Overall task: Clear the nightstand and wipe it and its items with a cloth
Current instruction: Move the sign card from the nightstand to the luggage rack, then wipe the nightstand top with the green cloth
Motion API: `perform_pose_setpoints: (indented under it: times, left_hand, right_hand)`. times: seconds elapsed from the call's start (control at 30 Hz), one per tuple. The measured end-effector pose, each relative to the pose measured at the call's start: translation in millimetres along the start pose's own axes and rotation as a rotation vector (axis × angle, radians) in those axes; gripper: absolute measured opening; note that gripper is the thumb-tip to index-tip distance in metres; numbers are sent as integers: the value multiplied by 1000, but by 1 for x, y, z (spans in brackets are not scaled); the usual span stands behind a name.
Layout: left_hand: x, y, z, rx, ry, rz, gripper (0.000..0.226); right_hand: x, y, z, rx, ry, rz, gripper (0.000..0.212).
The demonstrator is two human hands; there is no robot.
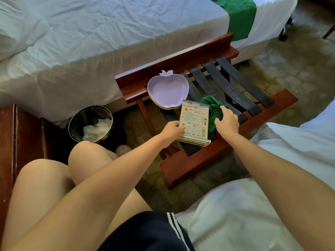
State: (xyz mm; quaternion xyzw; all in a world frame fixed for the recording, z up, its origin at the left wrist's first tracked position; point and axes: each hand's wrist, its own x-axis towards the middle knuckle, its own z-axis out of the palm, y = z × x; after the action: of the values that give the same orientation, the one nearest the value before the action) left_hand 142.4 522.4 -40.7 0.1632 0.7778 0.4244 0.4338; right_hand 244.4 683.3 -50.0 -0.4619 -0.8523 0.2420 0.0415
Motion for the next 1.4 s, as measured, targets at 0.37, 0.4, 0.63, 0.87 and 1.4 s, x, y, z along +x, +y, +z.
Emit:
perform_pose_setpoints:
  times: [0.37,0.4,0.63,0.87,1.4]
  left_hand:
    - [-9,-1,10,131,-83,-9,28]
    - [-9,-1,12,150,-101,-10,28]
    - [-8,10,18,282,-71,-65,11]
    - [-12,34,24,630,119,-45,38]
    - [-17,77,25,-204,2,182,45]
  right_hand:
    - [-11,-2,-21,251,143,4,16]
    - [-13,-1,-24,288,157,4,17]
    - [-14,-10,-51,442,249,-102,17]
    - [-10,-23,-75,419,267,-394,15]
    - [-23,-76,-93,594,130,-619,12]
